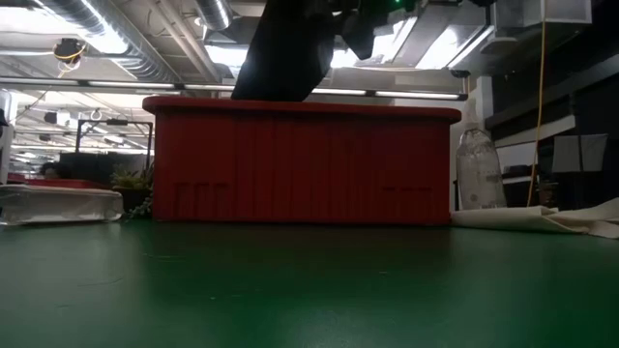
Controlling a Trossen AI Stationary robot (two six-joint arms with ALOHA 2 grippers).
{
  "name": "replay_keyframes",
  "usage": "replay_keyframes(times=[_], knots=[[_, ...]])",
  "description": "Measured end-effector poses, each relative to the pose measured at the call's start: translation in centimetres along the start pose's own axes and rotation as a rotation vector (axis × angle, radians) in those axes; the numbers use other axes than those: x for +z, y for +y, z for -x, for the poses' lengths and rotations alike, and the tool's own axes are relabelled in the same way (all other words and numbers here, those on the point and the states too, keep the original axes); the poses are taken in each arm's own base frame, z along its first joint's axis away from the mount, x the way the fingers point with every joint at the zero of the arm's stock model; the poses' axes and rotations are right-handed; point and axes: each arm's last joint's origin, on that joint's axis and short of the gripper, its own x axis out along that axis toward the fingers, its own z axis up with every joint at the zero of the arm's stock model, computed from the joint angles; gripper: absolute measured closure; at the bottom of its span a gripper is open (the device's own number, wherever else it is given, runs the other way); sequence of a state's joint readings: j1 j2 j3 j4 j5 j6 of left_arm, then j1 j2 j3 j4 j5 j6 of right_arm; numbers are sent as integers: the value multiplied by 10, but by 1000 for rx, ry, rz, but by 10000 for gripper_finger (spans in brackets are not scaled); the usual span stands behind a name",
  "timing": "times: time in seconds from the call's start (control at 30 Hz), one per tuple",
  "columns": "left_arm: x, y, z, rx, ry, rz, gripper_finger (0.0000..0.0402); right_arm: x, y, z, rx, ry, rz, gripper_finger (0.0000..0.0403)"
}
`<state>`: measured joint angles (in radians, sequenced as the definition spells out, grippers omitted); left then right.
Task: Fold Laundry from Bin
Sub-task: Fold the black underwear shorts
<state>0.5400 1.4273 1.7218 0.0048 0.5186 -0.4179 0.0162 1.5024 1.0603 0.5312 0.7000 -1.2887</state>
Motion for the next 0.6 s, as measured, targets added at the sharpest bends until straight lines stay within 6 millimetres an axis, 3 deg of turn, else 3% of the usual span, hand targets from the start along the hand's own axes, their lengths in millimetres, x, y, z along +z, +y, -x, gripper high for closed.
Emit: replay_keyframes(times=[0.2, 0.43, 0.6], knots=[[0, 0, 0, -5, 3, 2, 402, 1, 0, 1, -4, -4, -5, 235], [-2, -3, 0, -111, 56, 60, 402, 1, -7, 3, -18, -23, -17, 381], [-3, -7, 2, -221, 115, 106, 402, -1, -29, 14, -60, -41, -36, 378]])
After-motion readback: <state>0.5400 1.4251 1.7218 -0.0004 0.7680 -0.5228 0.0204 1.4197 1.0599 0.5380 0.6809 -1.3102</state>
